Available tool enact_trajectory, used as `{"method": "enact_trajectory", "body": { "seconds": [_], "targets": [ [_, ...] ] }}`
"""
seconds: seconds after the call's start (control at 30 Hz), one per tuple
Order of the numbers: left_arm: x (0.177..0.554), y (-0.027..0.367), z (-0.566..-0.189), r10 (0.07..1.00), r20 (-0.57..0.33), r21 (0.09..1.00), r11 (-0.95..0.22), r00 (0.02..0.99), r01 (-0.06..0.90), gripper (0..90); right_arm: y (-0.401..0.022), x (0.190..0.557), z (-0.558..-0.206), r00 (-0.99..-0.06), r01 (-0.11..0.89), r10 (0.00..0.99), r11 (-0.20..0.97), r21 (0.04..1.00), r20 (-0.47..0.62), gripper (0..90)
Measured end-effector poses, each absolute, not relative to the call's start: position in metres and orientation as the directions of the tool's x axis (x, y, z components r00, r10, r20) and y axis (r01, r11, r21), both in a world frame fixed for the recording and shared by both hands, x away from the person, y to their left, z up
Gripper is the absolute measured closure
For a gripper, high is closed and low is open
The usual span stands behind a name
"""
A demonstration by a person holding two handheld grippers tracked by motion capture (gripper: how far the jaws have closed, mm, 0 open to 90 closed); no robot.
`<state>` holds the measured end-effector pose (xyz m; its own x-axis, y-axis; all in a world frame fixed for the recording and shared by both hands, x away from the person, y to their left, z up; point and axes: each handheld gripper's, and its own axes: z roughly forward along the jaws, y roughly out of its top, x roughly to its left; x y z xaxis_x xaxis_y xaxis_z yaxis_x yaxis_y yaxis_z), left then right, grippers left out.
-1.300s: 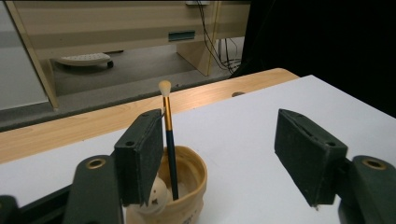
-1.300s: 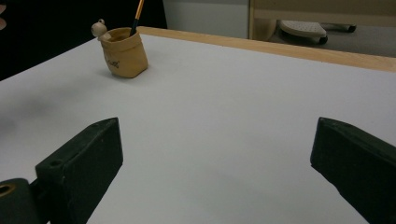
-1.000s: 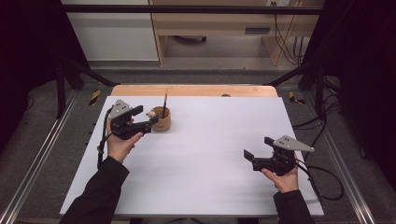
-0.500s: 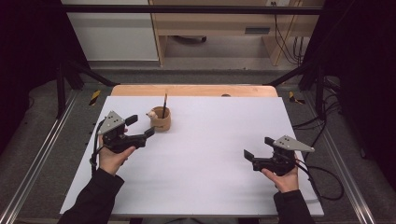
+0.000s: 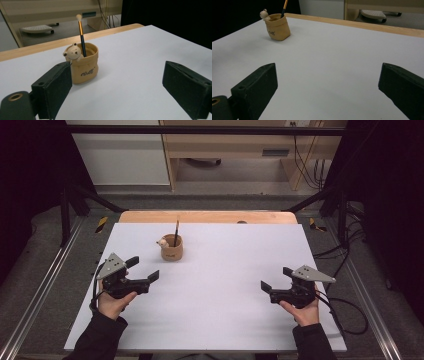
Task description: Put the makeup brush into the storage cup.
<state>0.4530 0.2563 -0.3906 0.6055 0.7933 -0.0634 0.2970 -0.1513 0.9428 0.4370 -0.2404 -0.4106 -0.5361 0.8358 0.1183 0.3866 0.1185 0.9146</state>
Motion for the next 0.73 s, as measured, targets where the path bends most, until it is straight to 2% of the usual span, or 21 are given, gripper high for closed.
{"method": "enact_trajectory", "body": {
  "seconds": [0.73],
  "targets": [
    [0.436,0.279,-0.415,0.804,-0.065,0.930,-0.165,0.590,0.328,4.9,-0.245,0.436,-0.412,-0.527,0.391,0.841,0.110,0.914,0.124,2.9]
  ]
}}
